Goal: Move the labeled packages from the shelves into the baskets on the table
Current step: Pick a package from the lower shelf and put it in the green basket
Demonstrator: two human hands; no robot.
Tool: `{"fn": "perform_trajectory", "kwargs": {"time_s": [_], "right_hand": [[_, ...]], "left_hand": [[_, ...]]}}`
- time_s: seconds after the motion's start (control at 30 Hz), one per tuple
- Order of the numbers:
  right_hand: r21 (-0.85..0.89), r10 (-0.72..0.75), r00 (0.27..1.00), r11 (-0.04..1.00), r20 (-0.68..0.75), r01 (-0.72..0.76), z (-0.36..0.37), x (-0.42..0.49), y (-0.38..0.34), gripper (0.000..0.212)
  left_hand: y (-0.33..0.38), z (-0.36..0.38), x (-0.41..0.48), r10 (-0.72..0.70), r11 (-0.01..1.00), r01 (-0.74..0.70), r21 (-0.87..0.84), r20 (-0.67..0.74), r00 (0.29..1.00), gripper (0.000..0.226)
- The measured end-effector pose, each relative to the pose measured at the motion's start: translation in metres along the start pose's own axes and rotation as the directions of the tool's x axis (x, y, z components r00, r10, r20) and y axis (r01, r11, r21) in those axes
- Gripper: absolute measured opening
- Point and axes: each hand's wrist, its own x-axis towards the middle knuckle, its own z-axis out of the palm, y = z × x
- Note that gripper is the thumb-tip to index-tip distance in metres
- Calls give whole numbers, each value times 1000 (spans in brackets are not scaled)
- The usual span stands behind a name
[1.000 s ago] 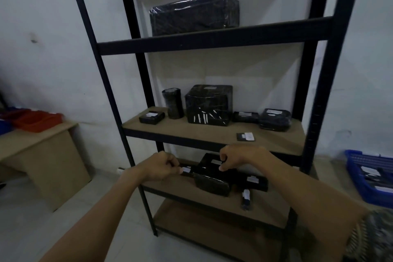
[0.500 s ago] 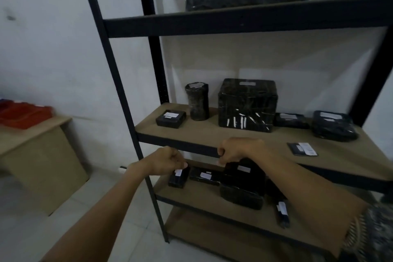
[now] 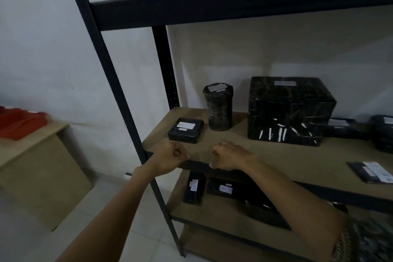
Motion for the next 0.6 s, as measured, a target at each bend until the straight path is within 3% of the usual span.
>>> {"fn": "perform_trajectory", "kwargs": {"time_s": [0.1, 0.23, 0.37, 0.47, 0.6], "right_hand": [[72, 54, 995, 996, -89, -48, 16, 18, -5, 60], [47, 109, 973, 994, -203, -102, 40, 33, -8, 62], [3, 157, 917, 986, -366, -168, 53, 48, -9, 60], [-20, 199, 892, 974, -406, -227, 54, 59, -15, 77], [69, 188, 886, 982, -423, -176, 51, 76, -18, 78]], "left_hand": [[-23, -1, 24, 10, 999, -3, 52, -127, 992, 6], [-62, 9, 48, 35, 960, 57, 274, -318, 947, 67], [-97, 23, 54, 41, 945, 67, 320, -319, 947, 99], [-109, 33, 55, 27, 951, 87, 297, -361, 932, 101], [-115, 40, 60, 97, 947, 44, 319, -412, 906, 86]]}}
